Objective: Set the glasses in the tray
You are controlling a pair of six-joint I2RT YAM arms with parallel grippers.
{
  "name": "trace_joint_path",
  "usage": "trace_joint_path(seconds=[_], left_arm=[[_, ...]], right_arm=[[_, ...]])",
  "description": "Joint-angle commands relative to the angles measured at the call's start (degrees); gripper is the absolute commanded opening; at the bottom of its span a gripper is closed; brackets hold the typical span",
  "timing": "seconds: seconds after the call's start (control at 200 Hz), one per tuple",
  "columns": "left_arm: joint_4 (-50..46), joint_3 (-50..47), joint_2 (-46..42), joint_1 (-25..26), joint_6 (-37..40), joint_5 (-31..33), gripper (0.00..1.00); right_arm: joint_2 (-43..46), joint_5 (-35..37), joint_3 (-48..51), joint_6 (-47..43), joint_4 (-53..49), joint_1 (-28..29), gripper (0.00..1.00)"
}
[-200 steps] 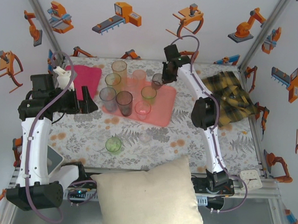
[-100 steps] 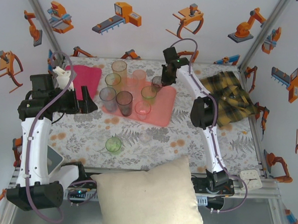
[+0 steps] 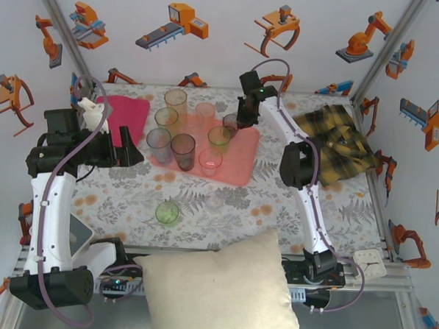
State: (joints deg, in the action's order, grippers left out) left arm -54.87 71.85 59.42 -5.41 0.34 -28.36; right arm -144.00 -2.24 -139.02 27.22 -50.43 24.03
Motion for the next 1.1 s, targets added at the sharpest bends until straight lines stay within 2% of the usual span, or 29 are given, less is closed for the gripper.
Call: trace_joint_path(seconds=[0.0,0.335,0.546,1.092], left_arm=[[0.2,0.0,-0.8,-0.5,-0.3,-1.3,0.97],[0.1,0.4,-0.6,-0.6,-0.3,-1.4,0.97],[-0.1,0.6,-0.9,-0.6,-0.4,-1.5,0.97],[-0.2,0.4,-2.1,-1.1,-0.5,-1.6,0.97]], right_arm=[[-0.9,-1.0,-2.1,0.8,0.3,-0.2,0.20],[-1.6,-3.1,-4.0,1.6,0.5,-0.2,0.32],[-2.0,-5.5,-5.0,3.5,1.5,-0.5,0.32],[1.7,-4.5,-4.0,2.9,0.4,-1.4,0.38]])
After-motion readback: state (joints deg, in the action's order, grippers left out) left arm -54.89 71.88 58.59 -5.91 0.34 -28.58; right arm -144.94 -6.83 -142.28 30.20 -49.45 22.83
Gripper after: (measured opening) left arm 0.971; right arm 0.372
